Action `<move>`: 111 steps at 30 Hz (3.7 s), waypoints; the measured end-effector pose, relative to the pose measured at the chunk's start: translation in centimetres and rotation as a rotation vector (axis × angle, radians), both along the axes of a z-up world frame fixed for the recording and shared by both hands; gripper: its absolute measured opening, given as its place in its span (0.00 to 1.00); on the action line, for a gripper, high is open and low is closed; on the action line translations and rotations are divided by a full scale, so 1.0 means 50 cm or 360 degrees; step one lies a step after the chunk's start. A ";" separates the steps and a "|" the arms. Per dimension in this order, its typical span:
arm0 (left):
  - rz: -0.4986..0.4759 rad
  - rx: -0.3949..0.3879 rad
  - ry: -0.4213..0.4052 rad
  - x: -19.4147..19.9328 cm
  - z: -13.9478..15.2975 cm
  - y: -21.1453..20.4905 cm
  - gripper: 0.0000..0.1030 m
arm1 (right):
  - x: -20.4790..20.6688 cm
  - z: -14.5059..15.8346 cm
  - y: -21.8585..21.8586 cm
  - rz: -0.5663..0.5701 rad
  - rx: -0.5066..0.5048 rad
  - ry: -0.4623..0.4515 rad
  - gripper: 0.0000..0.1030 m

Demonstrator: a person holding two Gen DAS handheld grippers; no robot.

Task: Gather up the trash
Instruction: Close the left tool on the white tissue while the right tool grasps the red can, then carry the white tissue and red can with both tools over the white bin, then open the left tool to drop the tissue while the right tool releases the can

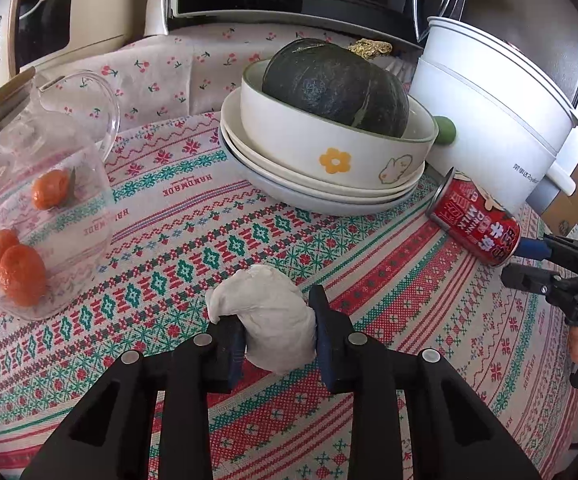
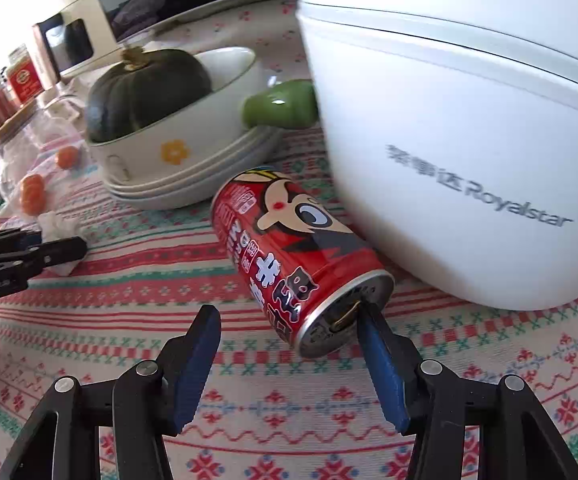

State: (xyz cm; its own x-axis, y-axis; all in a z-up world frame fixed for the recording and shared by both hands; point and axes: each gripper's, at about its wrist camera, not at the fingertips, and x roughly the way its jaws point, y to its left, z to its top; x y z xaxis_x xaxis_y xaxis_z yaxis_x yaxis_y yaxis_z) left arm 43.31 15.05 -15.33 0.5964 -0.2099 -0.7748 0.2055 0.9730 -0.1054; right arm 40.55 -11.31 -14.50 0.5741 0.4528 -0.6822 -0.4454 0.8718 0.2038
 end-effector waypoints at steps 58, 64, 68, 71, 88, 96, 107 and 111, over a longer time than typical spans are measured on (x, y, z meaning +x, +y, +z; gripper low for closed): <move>-0.0332 -0.0291 0.0118 -0.652 0.133 -0.289 0.24 | -0.617 0.152 -0.159 -0.0232 -0.0240 -0.0090 0.54; -0.0425 -0.0331 0.0131 -0.663 0.137 -0.345 0.25 | -0.647 0.120 -0.226 -0.0376 -0.0212 0.0050 0.54; -0.0516 -0.0299 0.0132 -0.655 0.134 -0.405 0.25 | -0.662 0.120 -0.265 -0.0447 -0.0177 0.0103 0.54; -0.0586 -0.0266 0.0155 -0.650 0.119 -0.460 0.25 | -0.667 0.105 -0.300 -0.0552 -0.0200 0.0208 0.54; -0.0953 -0.0158 0.0220 -0.646 0.026 -0.743 0.25 | -0.695 0.015 -0.523 -0.0948 -0.0224 0.0551 0.54; -0.0971 -0.0097 0.0196 -0.635 -0.014 -0.795 0.26 | -0.710 0.003 -0.581 -0.1029 -0.0219 0.0606 0.54; -0.0802 0.0056 0.0273 -0.601 -0.038 -0.791 0.90 | -0.704 -0.012 -0.585 -0.1022 -0.0252 0.0644 0.54; -0.0778 0.0041 0.0280 -0.602 -0.026 -0.774 0.95 | -0.700 -0.011 -0.586 -0.1035 -0.0251 0.0645 0.54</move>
State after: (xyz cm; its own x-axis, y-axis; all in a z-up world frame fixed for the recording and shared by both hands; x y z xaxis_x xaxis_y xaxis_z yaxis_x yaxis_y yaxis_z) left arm 13.23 -23.65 -16.62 0.2935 -0.4108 -0.8632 0.6180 0.7704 -0.1565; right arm 5.53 -40.59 -15.07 0.3835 -0.0090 -0.9235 0.2476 0.9643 0.0934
